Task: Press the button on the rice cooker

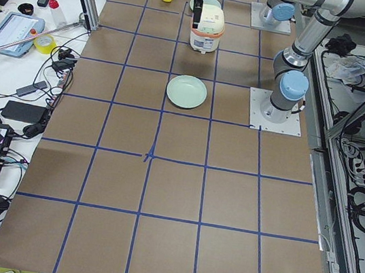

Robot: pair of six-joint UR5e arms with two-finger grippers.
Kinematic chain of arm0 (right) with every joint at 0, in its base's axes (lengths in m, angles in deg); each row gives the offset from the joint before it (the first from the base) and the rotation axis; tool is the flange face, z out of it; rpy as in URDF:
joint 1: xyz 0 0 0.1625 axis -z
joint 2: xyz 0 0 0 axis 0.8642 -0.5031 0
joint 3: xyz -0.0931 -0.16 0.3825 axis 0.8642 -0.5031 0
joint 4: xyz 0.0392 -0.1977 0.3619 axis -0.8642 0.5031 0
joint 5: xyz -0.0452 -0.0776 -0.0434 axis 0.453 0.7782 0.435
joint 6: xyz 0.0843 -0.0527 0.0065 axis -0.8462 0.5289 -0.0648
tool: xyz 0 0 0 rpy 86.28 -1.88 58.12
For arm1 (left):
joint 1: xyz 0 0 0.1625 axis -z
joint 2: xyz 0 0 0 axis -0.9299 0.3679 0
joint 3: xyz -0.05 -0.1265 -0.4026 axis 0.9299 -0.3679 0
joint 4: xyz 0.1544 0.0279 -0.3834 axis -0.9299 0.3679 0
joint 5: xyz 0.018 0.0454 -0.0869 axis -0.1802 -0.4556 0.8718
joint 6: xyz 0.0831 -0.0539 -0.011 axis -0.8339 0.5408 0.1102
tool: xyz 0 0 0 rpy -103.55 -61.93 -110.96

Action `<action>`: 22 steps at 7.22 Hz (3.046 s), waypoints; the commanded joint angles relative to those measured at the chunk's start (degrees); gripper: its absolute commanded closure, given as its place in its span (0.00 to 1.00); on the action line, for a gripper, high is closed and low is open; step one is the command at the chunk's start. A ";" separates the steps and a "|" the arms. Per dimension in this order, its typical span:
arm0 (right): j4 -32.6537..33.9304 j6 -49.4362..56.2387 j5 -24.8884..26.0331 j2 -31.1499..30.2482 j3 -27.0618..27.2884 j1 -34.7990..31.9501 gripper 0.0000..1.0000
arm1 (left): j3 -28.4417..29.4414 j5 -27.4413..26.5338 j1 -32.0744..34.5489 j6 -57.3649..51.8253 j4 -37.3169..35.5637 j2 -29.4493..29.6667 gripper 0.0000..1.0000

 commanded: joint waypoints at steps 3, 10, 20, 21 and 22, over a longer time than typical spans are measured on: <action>-0.04 -0.18 0.72 0.21 0.33 -0.05 0.00 | 0.00 0.00 0.00 0.00 0.00 0.00 0.00; -0.21 -0.26 0.55 0.03 0.86 -0.14 0.00 | 0.00 0.00 0.00 0.00 0.00 0.00 0.00; -8.39 -14.04 -5.16 -0.32 4.79 -5.29 0.49 | 0.00 0.00 0.00 0.09 0.00 0.00 0.00; -7.52 -16.50 -5.08 -0.14 7.16 -9.42 0.55 | 0.00 0.00 0.00 0.09 0.00 0.00 0.00; -6.46 -18.35 -4.82 -0.05 8.75 -11.46 0.71 | 0.00 0.00 0.00 0.00 0.00 0.00 0.00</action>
